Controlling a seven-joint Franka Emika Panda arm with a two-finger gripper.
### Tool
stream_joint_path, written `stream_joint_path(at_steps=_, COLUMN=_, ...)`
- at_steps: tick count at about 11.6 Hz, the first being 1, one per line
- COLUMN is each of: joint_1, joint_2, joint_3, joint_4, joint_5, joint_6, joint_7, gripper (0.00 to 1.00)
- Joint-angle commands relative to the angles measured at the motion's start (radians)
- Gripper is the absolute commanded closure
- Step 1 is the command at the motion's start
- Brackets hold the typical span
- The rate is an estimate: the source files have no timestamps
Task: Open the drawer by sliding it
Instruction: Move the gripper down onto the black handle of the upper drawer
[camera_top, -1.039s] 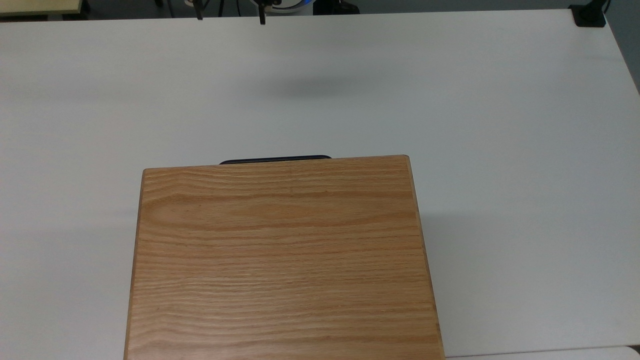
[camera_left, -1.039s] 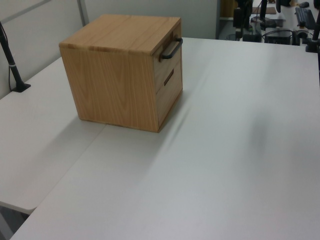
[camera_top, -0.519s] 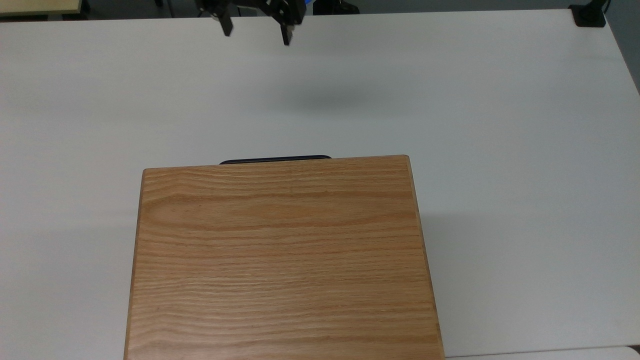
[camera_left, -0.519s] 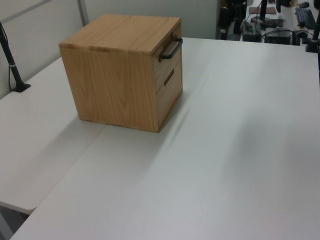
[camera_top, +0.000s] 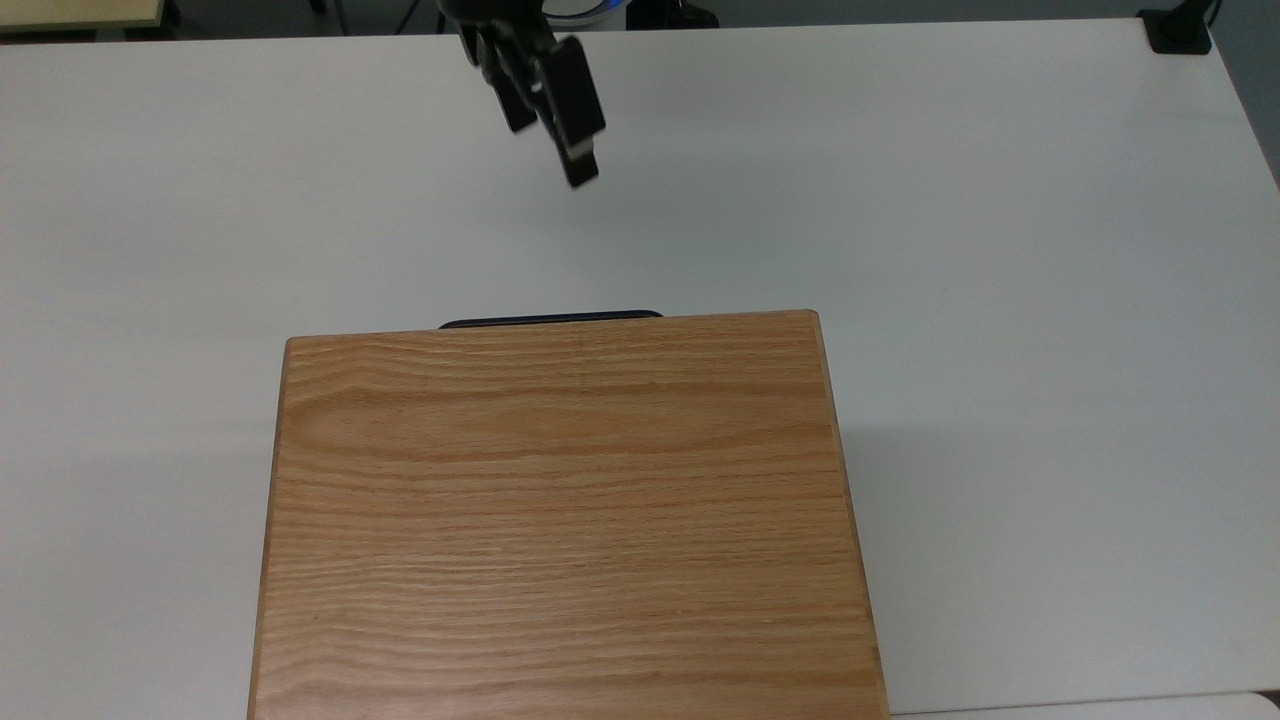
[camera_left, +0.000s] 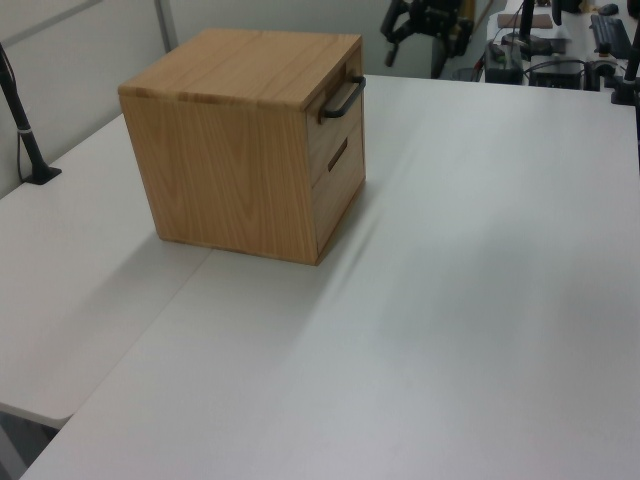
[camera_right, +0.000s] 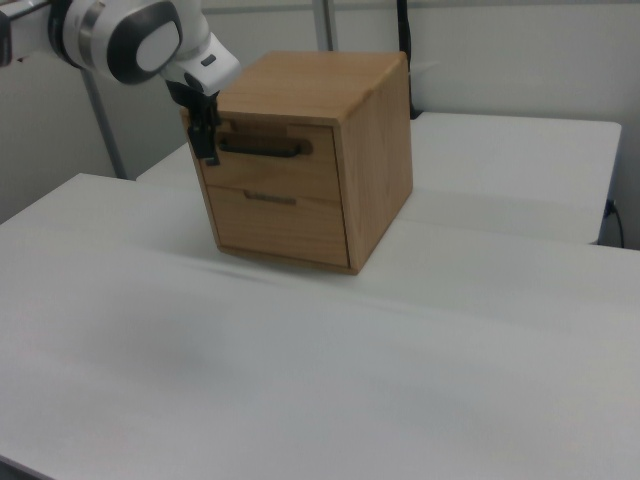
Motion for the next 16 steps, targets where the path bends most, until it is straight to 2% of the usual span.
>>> stream_joint_path(at_steps=1, joint_1=0.027, joint_2=0.042, joint_3=-0.02, joint_4=-0.023, joint_5=0.024, joint_6=0.215, joint_7=0.262, gripper=0.07)
stream_joint_path(at_steps=3, joint_1=0.051, joint_2=0.079, joint_3=-0.02, joint_4=-0.023, joint_5=0.024, joint_6=0.295, joint_7=0.281, gripper=0.11)
stream_joint_path(at_steps=5, joint_1=0.062, joint_2=0.117, joint_3=-0.022, joint_4=-0.023, joint_5=0.011, joint_6=0.414, joint_7=0.304, gripper=0.23)
stream_joint_path(at_steps=6, joint_1=0.067, joint_2=0.142, joint_3=-0.031, joint_4=-0.021, joint_5=0.008, joint_6=0.468, joint_7=0.319, gripper=0.26)
stream_joint_path(at_steps=8, joint_1=0.07, joint_2=0.156, joint_3=-0.043, joint_4=-0.038, joint_5=0.002, joint_6=0.487, joint_7=0.316, gripper=0.38)
stream_joint_path(at_steps=11, joint_1=0.067, joint_2=0.125, joint_3=-0.045, joint_4=-0.104, joint_5=0.004, joint_6=0.487, joint_7=0.295, gripper=0.4)
stream_joint_path(at_steps=13, joint_1=0.067, joint_2=0.121, joint_3=-0.045, joint_4=-0.105, joint_5=0.005, joint_6=0.486, joint_7=0.285, gripper=0.43)
stream_joint_path(at_steps=15, joint_1=0.07, joint_2=0.121, joint_3=-0.043, joint_4=-0.124, joint_5=0.005, joint_6=0.486, joint_7=0.258, gripper=0.63)
stream_joint_path(at_steps=16, joint_1=0.071, joint_2=0.118, joint_3=-0.043, joint_4=-0.139, joint_5=0.005, joint_6=0.486, joint_7=0.244, gripper=0.67)
